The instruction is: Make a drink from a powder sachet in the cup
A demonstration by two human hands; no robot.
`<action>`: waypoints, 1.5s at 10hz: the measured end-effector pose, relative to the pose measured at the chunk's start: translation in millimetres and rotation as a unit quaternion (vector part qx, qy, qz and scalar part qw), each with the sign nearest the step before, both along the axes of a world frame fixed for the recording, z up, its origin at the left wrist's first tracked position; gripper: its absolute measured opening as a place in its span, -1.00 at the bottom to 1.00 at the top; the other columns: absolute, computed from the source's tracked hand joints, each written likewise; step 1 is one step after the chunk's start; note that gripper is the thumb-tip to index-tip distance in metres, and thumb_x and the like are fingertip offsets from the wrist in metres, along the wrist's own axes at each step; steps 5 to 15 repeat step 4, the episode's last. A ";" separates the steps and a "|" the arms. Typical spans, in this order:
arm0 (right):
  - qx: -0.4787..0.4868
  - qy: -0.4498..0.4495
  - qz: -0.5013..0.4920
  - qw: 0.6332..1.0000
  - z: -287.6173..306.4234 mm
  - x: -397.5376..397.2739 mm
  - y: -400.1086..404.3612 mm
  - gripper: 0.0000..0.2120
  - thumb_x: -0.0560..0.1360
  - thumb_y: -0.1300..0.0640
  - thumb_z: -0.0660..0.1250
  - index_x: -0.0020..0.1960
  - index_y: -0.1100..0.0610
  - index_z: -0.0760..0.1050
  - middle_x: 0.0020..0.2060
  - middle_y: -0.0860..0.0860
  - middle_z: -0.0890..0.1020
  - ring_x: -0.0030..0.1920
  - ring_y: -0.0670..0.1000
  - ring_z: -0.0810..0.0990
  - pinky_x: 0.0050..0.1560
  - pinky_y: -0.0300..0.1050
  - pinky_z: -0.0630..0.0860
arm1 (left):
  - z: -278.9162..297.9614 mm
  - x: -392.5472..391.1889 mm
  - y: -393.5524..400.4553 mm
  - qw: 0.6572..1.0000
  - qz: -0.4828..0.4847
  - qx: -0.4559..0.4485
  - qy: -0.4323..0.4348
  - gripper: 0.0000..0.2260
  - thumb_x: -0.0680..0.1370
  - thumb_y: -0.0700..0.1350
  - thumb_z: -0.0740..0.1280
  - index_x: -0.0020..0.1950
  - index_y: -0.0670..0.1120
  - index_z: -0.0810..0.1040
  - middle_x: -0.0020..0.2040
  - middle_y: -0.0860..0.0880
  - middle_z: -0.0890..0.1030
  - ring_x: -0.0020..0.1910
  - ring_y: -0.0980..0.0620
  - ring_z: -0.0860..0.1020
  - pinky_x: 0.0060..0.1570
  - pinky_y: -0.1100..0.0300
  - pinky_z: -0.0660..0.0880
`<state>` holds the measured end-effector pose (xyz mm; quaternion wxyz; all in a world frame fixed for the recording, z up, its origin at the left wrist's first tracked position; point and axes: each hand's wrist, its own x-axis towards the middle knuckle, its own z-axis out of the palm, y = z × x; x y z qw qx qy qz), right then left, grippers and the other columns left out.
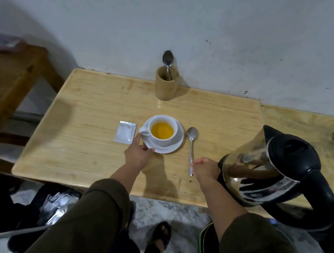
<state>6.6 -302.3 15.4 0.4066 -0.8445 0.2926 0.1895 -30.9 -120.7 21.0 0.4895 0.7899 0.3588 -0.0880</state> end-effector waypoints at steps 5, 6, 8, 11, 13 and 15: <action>-0.089 -0.049 0.063 0.993 12.3 -15.5 6.8 -0.85 0.47 0.21 0.28 -0.24 0.08 0.56 -0.03 0.10 0.66 -0.01 0.15 0.62 -0.10 -0.15 0.52 | 9.7 -11.9 6.5 1.000 0.007 -0.019 -0.005 -0.41 0.58 -0.05 0.27 0.57 0.06 0.11 0.14 -0.14 0.66 0.25 -0.17 0.55 0.27 0.07 0.41; -0.089 -0.049 0.063 0.993 12.3 -15.5 6.8 -0.85 0.47 0.21 0.28 -0.24 0.08 0.56 -0.03 0.10 0.66 -0.01 0.15 0.62 -0.10 -0.15 0.52 | 9.7 -11.9 6.5 1.000 0.007 -0.019 -0.005 -0.41 0.58 -0.05 0.27 0.57 0.06 0.11 0.14 -0.14 0.66 0.25 -0.17 0.55 0.27 0.07 0.41; -0.089 -0.049 0.063 0.993 12.3 -15.5 6.8 -0.85 0.47 0.21 0.28 -0.24 0.08 0.56 -0.03 0.10 0.66 -0.01 0.15 0.62 -0.10 -0.15 0.52 | 9.7 -11.9 6.5 1.000 0.007 -0.019 -0.005 -0.41 0.58 -0.05 0.27 0.57 0.06 0.11 0.14 -0.14 0.66 0.25 -0.17 0.55 0.27 0.07 0.41; -0.089 -0.049 0.063 0.993 12.3 -15.5 6.8 -0.85 0.47 0.21 0.28 -0.24 0.08 0.56 -0.03 0.10 0.66 -0.01 0.15 0.62 -0.10 -0.15 0.52 | 9.7 -11.9 6.5 1.000 0.007 -0.019 -0.005 -0.41 0.58 -0.05 0.27 0.57 0.06 0.11 0.14 -0.14 0.66 0.25 -0.17 0.55 0.27 0.07 0.41; -0.089 -0.049 0.063 0.993 12.3 -15.5 6.8 -0.85 0.47 0.21 0.28 -0.24 0.08 0.56 -0.03 0.10 0.66 -0.01 0.15 0.62 -0.10 -0.15 0.52 | 9.7 -11.9 6.5 1.000 0.007 -0.019 -0.005 -0.41 0.58 -0.05 0.27 0.57 0.06 0.11 0.14 -0.14 0.66 0.25 -0.17 0.55 0.27 0.07 0.41; -0.089 -0.049 0.063 0.993 12.3 -15.5 6.8 -0.85 0.47 0.21 0.28 -0.24 0.08 0.56 -0.03 0.10 0.66 -0.01 0.15 0.62 -0.10 -0.15 0.52 | 9.7 -11.9 6.5 1.000 0.007 -0.019 -0.005 -0.41 0.58 -0.05 0.27 0.57 0.06 0.11 0.14 -0.14 0.66 0.25 -0.17 0.55 0.27 0.07 0.41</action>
